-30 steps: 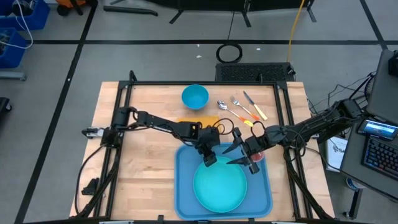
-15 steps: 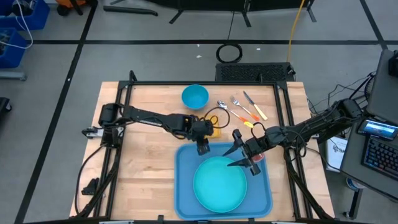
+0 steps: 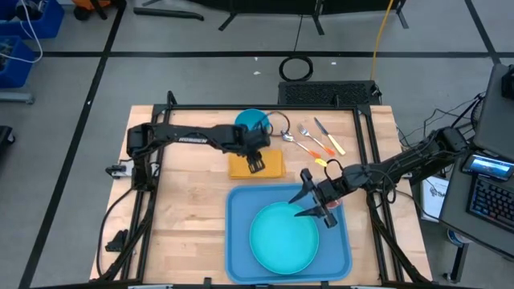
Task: Set up tray
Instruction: Put the blue bowl on the blue plate
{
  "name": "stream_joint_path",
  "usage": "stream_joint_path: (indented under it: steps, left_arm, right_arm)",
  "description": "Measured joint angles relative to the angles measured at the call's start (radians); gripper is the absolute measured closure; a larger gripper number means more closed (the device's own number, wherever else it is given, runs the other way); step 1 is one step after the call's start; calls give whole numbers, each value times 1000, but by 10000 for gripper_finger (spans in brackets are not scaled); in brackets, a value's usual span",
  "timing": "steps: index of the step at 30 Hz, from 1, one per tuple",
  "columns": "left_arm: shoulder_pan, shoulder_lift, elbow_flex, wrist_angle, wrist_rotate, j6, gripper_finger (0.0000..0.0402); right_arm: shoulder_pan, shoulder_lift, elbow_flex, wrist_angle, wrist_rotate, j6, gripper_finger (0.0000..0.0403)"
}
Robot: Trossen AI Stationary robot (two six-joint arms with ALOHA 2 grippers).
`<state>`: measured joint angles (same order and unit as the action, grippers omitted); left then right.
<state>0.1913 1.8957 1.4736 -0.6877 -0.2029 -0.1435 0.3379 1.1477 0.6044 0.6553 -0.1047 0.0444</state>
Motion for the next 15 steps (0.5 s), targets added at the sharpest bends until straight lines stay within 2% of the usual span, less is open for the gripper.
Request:
stream_joint_path:
  steps: [5,9,15]
  left_arm:
    - [61,-21,-2,14,101,120,251]
    - [92,-30,-1,6,118,222,252]
    - [122,-38,-2,-7,226,351,252]
  right_arm:
    - [7,0,0,-9,-1,17,225]
    - [11,0,0,-16,0,23,225]
    - [12,0,0,-24,0,41,225]
